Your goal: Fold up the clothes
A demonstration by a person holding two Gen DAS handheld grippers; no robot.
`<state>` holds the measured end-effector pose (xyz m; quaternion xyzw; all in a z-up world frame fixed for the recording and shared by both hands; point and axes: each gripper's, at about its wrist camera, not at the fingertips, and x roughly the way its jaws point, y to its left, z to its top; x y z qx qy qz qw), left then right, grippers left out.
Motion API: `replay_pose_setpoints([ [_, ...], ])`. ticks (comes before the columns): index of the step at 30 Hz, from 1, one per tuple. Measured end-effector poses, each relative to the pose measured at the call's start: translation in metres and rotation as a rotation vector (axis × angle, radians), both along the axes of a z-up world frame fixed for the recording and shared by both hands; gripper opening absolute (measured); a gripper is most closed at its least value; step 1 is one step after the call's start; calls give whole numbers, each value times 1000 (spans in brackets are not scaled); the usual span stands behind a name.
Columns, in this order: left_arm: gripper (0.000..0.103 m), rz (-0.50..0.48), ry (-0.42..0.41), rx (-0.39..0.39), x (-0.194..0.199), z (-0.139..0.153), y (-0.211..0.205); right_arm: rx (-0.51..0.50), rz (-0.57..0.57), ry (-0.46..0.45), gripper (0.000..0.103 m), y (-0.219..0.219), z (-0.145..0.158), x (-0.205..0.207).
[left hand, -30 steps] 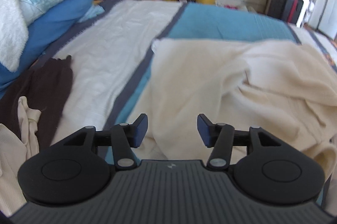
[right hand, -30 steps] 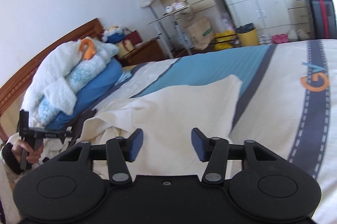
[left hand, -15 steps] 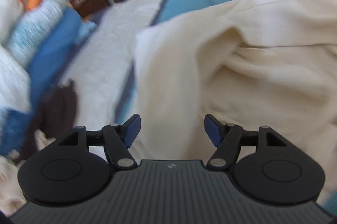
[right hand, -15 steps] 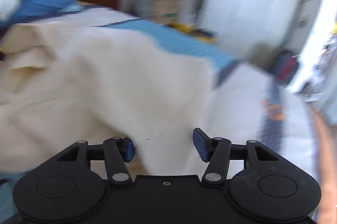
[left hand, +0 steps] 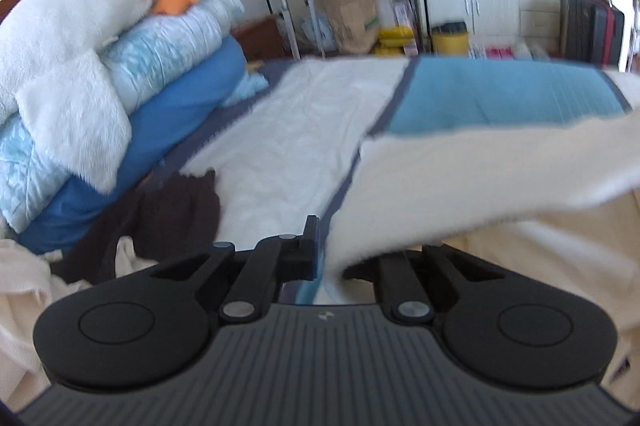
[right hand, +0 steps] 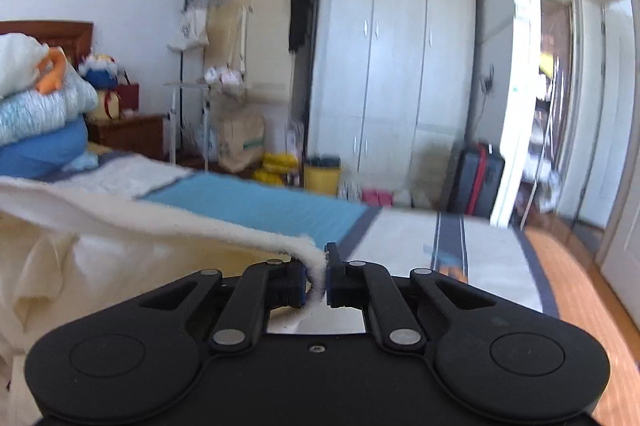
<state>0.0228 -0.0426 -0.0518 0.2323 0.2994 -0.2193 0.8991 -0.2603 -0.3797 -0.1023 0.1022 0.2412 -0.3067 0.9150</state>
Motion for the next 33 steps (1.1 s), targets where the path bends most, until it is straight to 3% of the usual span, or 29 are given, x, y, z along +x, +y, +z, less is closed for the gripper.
replay_pose_setpoints([
  [2, 13, -36, 16, 141, -11, -20, -14, 53, -28, -20, 10, -7, -7, -9],
  [4, 21, -72, 37, 251, -19, -40, -26, 106, -57, -40, 10, -14, -14, -17],
  [7, 40, -39, 93, 280, -9, -51, -29, 167, -88, -69, 10, -23, -22, -28],
  [8, 56, -8, 113, 284, -2, -54, -27, 165, -84, -75, 10, -23, -23, -29],
  [9, 60, 16, 135, 276, 4, -56, -25, 151, -79, -73, 10, -21, -22, -28],
  [13, 60, 35, 220, 223, 16, -62, -19, 97, -51, -51, 12, -19, -19, -20],
  [18, 65, 30, 208, 332, 14, -81, -30, 145, -37, -50, 19, -28, -23, -14],
  [19, 65, 22, 188, 351, 12, -82, -33, 141, -32, -47, 28, -28, -23, -13],
  [20, 64, 12, 166, 367, 9, -82, -37, 137, -26, -43, 34, -29, -22, -11],
  [21, 50, 9, 168, 348, 10, -80, -37, 134, -21, -40, 38, -29, -22, -9],
  [22, 31, 7, 173, 324, 12, -77, -37, 130, -15, -37, 37, -30, -22, -7],
  [23, 5, 5, 178, 299, 13, -74, -37, 126, -9, -34, 34, -30, -21, -5],
  [24, 5, 12, 182, 258, 14, -68, -35, 123, -4, -30, 8, -30, -21, -3],
  [25, 5, 16, 135, 242, 12, -61, -33, 119, 2, -27, 9, -31, -21, -1],
  [28, 5, -16, -178, 357, -17, -44, -38, 74, 26, -60, 9, -25, -1, -5],
  [32, 5, 17, -178, 260, -30, -23, -28, 113, 38, -145, 9, -25, 26, -19],
  [33, 5, 42, -145, 215, -26, -21, -19, 124, 40, -153, 9, -26, 29, -22],
])
